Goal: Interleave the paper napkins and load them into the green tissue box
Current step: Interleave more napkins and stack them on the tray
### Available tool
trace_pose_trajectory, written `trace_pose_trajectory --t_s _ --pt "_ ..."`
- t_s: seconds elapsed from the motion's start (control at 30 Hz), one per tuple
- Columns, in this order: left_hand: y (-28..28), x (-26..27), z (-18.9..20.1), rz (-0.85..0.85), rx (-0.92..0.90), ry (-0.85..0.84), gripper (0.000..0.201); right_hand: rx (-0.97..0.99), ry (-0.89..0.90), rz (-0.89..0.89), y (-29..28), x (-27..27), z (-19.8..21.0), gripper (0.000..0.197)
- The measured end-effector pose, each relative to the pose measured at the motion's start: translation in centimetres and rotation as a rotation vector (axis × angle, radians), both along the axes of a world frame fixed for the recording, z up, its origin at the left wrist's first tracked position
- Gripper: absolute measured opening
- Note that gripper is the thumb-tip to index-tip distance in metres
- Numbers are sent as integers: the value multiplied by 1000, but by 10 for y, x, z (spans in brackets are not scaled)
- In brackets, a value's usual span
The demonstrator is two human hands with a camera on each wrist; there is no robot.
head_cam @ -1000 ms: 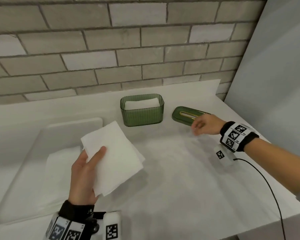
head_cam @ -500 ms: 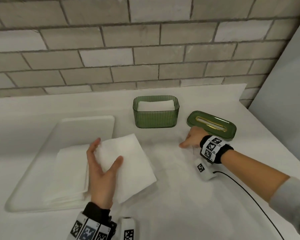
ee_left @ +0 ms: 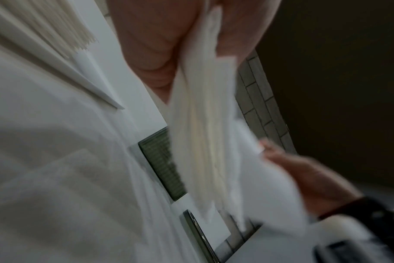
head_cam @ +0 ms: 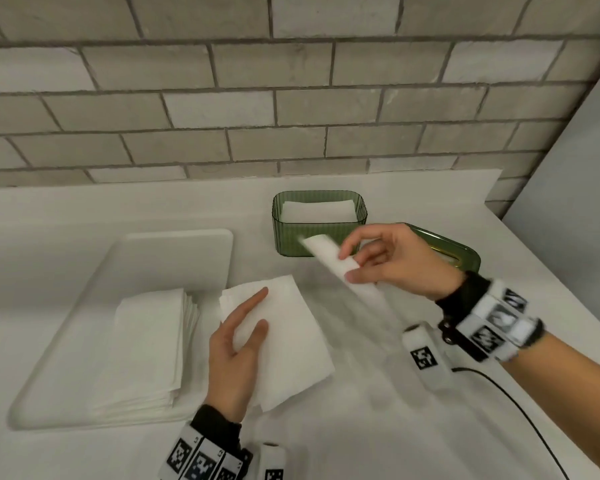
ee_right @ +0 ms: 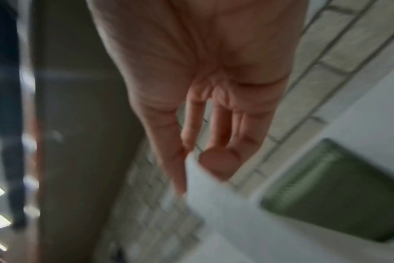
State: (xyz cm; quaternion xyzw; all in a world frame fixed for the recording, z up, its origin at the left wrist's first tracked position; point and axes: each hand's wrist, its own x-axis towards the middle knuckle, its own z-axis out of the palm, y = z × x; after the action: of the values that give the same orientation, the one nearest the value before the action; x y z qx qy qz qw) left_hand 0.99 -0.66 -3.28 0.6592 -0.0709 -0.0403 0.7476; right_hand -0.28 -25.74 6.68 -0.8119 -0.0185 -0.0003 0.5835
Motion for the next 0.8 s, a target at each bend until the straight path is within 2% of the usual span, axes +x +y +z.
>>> trace_pose_trajectory --t_s 0.07,0.13,0.2,0.27,0.33,0.37,0.43,0.5,0.53,0.6,0.7,0.77,0.8 --pt "-3 1 3 -24 -16 -1 39 164 -50 242 25 -24 39 34" --pt "-5 -2 10 -46 -38 -19 32 324 -84 299 39 -37 54 42" --pt "-9 -8 23 -85 -68 -64 31 381 -106 186 43 -38 46 47" --pt "-10 -16 32 -177 -225 -17 36 328 -102 37 47 -35 28 50" --pt "-10 -21 40 -192 -405 119 67 262 -83 -55 51 -35 12 50" --pt "-11 -23 43 -215 -439 145 72 240 -78 -80 54 -36 7 49" --pt "-13 -28 47 -221 -414 140 58 211 -79 -111 59 -39 0 48" --pt "-12 -32 45 -177 -305 50 33 198 -94 -135 63 -43 -5 50" --pt "-10 -33 42 -149 -245 6 30 198 -104 -149 65 -46 -6 50" --pt "-9 -36 33 -129 -174 -40 33 233 -132 -184 69 -52 -10 55" --pt "-5 -40 29 -88 -188 -73 43 235 -150 -314 72 -62 -17 64" --pt "-2 -41 27 -35 -193 -125 66 102 -57 -381 74 -70 -27 69" --pt "-2 -42 27 -15 -218 -136 80 66 28 -354 76 -76 -32 69"
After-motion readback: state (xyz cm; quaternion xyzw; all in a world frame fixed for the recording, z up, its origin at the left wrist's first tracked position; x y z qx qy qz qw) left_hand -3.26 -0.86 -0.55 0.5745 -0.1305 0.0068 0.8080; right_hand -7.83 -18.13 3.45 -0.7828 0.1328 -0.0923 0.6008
